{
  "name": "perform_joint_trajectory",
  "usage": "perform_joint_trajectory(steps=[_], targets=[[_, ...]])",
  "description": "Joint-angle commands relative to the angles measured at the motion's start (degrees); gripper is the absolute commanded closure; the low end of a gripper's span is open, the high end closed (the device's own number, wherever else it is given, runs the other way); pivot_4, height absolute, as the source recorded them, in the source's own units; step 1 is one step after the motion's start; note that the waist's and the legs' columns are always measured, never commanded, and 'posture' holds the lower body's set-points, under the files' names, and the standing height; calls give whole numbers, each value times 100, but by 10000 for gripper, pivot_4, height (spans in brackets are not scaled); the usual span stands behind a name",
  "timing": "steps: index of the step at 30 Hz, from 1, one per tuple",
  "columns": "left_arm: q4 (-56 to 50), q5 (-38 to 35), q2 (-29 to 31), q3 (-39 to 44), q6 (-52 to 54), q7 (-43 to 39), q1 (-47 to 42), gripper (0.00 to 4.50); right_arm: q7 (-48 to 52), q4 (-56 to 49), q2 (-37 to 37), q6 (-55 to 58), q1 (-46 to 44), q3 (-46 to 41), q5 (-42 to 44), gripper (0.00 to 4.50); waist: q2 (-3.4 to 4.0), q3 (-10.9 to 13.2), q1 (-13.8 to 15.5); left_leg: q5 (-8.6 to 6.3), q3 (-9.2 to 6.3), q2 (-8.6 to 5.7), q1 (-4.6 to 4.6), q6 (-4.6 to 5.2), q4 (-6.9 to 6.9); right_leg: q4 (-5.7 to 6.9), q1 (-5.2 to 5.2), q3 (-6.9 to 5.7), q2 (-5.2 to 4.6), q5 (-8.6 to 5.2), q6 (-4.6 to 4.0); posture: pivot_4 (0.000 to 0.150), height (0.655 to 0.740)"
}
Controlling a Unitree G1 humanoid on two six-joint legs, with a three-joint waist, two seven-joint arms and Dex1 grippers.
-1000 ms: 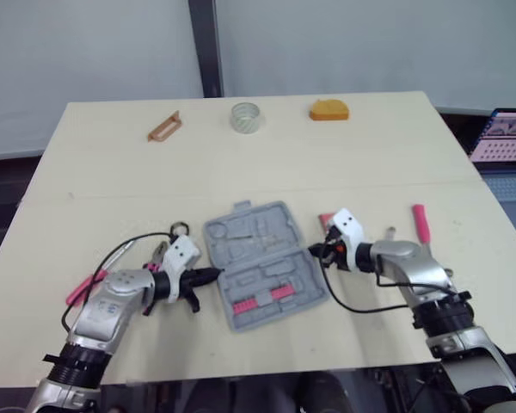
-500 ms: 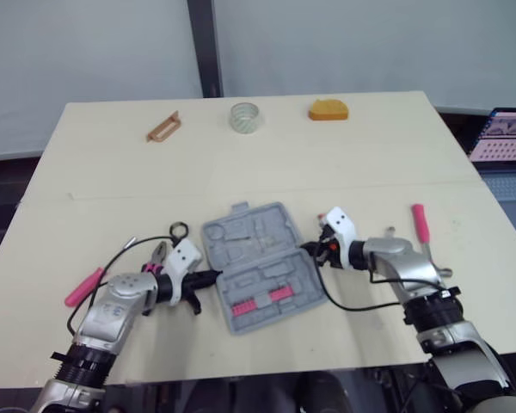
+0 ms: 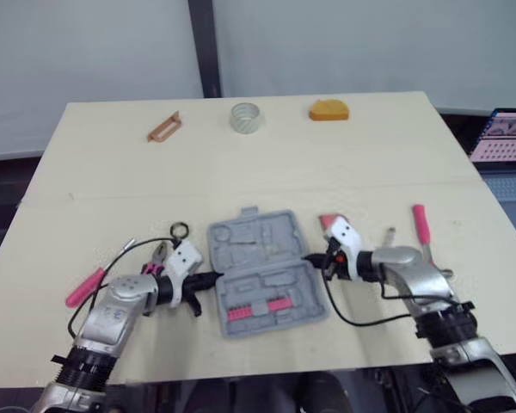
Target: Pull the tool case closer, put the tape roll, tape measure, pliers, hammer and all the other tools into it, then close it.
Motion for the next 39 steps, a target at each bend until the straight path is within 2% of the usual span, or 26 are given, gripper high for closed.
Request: perform_joint_trajectory(steps=[1, 16, 39], targets=[[-345, -33, -35, -159, 89, -107, 211, 44484, 135, -487, -87, 135, 133, 9, 132, 45000, 0, 0, 2, 0, 0, 0, 0, 0, 1, 0, 0, 0, 0, 0, 0, 1500, 7400], [-1518, -206, 118, -114, 611, -87, 1093, 44484, 163, -2337, -960, 935, 1384, -218, 606, 45000, 0, 0, 35, 0, 2, 0, -1, 0, 0, -5, 1, 3, -1, 0, 0, 1500, 7400], [-1712, -220, 191, -123, 622, -97, 1477, 44484, -62, -3256, -1317, 1437, 2159, -384, 1050, 45000, -1, 0, 160, 0, 7, 1, 0, 0, 3, -8, 2, 7, 0, 0, 0, 1500, 7400]])
